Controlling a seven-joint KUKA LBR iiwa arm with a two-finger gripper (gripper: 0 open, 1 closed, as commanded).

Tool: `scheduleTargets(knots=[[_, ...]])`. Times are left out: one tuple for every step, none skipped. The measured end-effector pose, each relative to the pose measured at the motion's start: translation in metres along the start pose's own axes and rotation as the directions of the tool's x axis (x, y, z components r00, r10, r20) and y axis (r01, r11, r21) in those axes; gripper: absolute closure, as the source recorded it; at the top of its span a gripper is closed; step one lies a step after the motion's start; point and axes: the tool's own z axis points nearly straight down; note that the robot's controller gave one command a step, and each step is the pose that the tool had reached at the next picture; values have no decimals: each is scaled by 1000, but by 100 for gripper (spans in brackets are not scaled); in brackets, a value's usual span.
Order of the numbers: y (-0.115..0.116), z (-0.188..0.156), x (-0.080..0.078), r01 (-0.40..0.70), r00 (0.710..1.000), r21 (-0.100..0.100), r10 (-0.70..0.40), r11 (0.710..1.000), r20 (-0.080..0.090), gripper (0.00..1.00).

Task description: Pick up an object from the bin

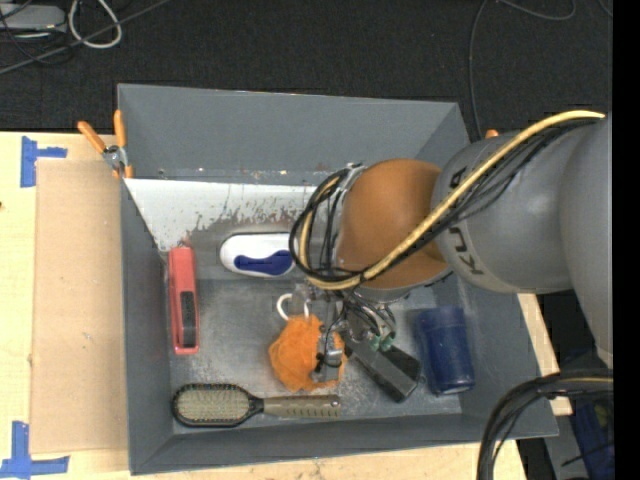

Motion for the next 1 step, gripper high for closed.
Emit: scheduleTargets(knots=[[22, 9, -18, 59, 998, -4, -59, 998, -18, 0]])
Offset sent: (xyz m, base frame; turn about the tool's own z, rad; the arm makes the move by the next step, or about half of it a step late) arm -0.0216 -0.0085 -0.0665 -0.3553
